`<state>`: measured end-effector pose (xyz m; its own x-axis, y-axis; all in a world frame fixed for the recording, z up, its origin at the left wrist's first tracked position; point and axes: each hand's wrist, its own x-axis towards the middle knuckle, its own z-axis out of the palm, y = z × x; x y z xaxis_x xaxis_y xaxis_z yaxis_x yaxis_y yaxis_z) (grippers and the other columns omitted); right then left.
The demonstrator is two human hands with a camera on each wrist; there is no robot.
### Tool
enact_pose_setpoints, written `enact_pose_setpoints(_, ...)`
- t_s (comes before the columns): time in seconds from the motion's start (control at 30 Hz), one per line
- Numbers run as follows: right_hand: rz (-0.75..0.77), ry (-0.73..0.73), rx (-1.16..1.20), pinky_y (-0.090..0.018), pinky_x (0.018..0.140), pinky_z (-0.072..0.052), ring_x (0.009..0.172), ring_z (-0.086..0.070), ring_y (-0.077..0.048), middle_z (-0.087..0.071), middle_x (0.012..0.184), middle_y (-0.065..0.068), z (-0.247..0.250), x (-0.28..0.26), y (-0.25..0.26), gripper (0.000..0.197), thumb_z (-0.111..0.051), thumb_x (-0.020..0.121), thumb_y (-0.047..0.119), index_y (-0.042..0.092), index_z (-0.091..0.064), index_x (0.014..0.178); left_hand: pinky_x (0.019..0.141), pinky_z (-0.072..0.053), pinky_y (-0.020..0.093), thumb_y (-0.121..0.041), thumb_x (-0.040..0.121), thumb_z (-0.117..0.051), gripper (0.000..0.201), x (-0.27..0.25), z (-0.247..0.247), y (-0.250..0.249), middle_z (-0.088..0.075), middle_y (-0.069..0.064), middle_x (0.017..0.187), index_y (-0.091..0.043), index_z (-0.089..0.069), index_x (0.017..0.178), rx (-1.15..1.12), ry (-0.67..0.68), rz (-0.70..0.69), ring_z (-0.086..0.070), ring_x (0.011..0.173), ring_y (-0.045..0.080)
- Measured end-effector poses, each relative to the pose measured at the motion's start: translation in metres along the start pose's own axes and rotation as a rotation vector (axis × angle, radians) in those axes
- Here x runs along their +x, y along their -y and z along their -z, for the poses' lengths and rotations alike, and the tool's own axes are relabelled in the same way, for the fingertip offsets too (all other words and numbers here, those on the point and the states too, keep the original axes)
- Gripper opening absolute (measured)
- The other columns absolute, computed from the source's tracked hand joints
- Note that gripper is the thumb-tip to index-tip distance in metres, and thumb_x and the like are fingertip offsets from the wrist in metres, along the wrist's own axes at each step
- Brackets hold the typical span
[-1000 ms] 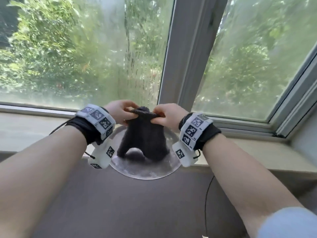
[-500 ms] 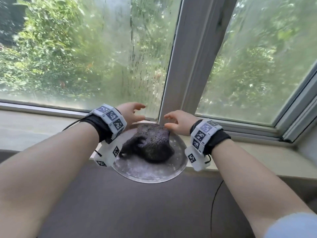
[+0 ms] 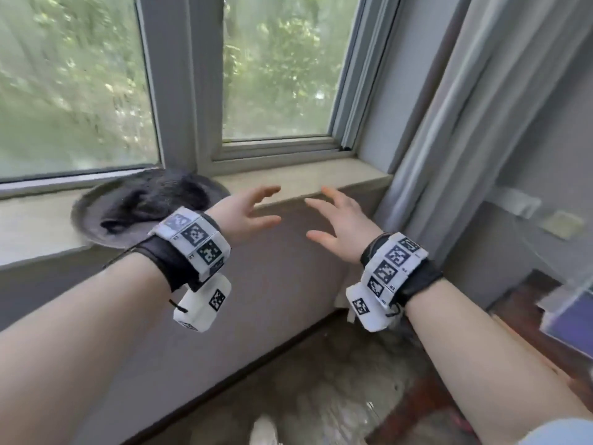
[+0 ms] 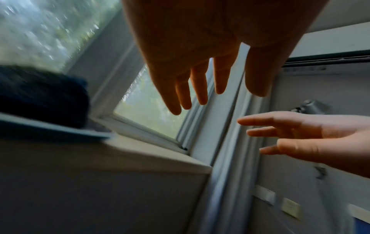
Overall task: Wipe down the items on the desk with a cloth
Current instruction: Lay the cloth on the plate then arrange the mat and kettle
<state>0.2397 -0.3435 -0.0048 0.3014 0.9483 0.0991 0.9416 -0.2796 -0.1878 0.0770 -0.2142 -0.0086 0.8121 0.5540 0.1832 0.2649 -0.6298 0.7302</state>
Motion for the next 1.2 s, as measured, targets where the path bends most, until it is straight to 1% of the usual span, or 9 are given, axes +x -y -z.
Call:
enact_pose_setpoints(0.2, -0.294, 0.018, 0.018, -0.034, 0.115, -0.012, 0.142, -0.012, -0.026, -0.01, 0.155, -0.007, 0.014, -0.114, -0.084, 0.059, -0.053, 0.093, 0.037, 0.024, -0.029, 0.145, 0.104, -0.037, 0.029, -0.018, 0.088, -0.061, 0.055, 0.015, -0.091, -0.063, -0.043, 0.003, 0.141, -0.018, -0.039, 0.139, -0.077, 0.207, -0.1, -0.041, 0.13, 0.017)
enact_pose_setpoints(0.33, -0.475, -0.034, 0.042, -0.034, 0.113, -0.014, 0.141, -0.014, -0.027, -0.011, 0.155, -0.006, 0.03, -0.183, -0.148, 0.058, -0.054, 0.093, 0.035, 0.024, -0.03, 0.144, 0.097, -0.034, 0.019, -0.018, 0.089, -0.06, 0.055, 0.035, -0.157, -0.118, -0.045, -0.001, 0.137, -0.017, -0.039, 0.139, -0.077, 0.322, -0.191, -0.042, 0.128, 0.014)
enact_pose_setpoints(0.57, -0.771, -0.14, 0.044, -0.034, 0.114, -0.015, 0.141, -0.019, -0.028, -0.018, 0.153, -0.01, 0.069, -0.29, -0.28, 0.059, -0.057, 0.091, 0.031, 0.021, -0.032, 0.144, 0.094, -0.033, 0.016, -0.018, 0.089, -0.06, 0.052, 0.093, -0.294, -0.219, -0.048, -0.007, 0.124, -0.016, -0.041, 0.137, -0.132, 0.456, -0.296, -0.046, 0.119, 0.008)
enact_pose_setpoints(0.67, -0.883, -0.148, 0.025, -0.034, 0.114, -0.017, 0.14, -0.022, -0.027, -0.018, 0.153, -0.01, 0.087, -0.336, -0.341, 0.06, -0.055, 0.093, 0.031, 0.017, -0.028, 0.145, 0.099, -0.036, 0.023, -0.015, 0.089, -0.06, 0.049, 0.12, -0.355, -0.259, -0.052, 0.004, 0.132, -0.013, -0.043, 0.136, -0.183, 0.476, -0.265, -0.049, 0.122, 0.017)
enact_pose_setpoints(0.73, -0.954, -0.158, -0.01, -0.034, 0.113, -0.018, 0.139, -0.022, -0.027, -0.018, 0.153, -0.008, 0.098, -0.359, -0.377, 0.062, -0.053, 0.093, 0.031, 0.019, -0.025, 0.147, 0.097, -0.04, 0.027, -0.017, 0.089, -0.059, 0.049, 0.139, -0.39, -0.281, -0.052, 0.006, 0.133, -0.013, -0.043, 0.135, -0.185, 0.498, -0.241, -0.05, 0.122, 0.019)
enact_pose_setpoints(0.8, -1.004, -0.184, -0.019, -0.034, 0.111, -0.02, 0.138, -0.024, -0.027, -0.02, 0.152, -0.007, 0.105, -0.373, -0.41, 0.062, -0.052, 0.094, 0.03, 0.02, -0.023, 0.147, 0.09, -0.041, 0.025, -0.019, 0.09, -0.059, 0.048, 0.159, -0.421, -0.298, -0.053, 0.006, 0.133, -0.013, -0.043, 0.136, -0.191, 0.502, -0.206, -0.051, 0.121, 0.018)
enact_pose_setpoints(0.9, -1.063, -0.234, 0.054, -0.036, 0.111, -0.025, 0.137, -0.028, -0.027, -0.023, 0.152, -0.009, 0.108, -0.378, -0.453, 0.064, -0.052, 0.094, 0.027, 0.018, -0.02, 0.148, 0.09, -0.036, 0.02, -0.018, 0.091, -0.058, 0.048, 0.188, -0.462, -0.318, -0.054, 0.007, 0.131, -0.01, -0.042, 0.136, -0.19, 0.513, -0.161, -0.051, 0.12, 0.019)
enact_pose_setpoints(1.03, -1.187, -0.314, 0.154, -0.041, 0.108, -0.031, 0.133, -0.035, -0.03, -0.029, 0.148, -0.014, 0.102, -0.37, -0.512, 0.07, -0.053, 0.093, 0.029, 0.02, -0.013, 0.149, 0.096, -0.041, 0.029, -0.023, 0.09, -0.06, 0.052, 0.233, -0.519, -0.337, -0.054, 0.006, 0.13, -0.008, -0.04, 0.136, -0.173, 0.59, -0.144, -0.052, 0.119, 0.02)
enact_pose_setpoints(1.2, -1.324, -0.368, 0.27, -0.041, 0.112, -0.027, 0.137, -0.032, -0.026, -0.026, 0.153, -0.01, 0.09, -0.349, -0.579, 0.076, -0.055, 0.092, 0.029, 0.015, -0.008, 0.15, 0.102, -0.042, 0.04, -0.026, 0.088, -0.062, 0.058, 0.29, -0.583, -0.356, -0.05, 0.006, 0.135, -0.008, -0.037, 0.138, -0.204, 0.675, -0.155, -0.05, 0.122, 0.022)
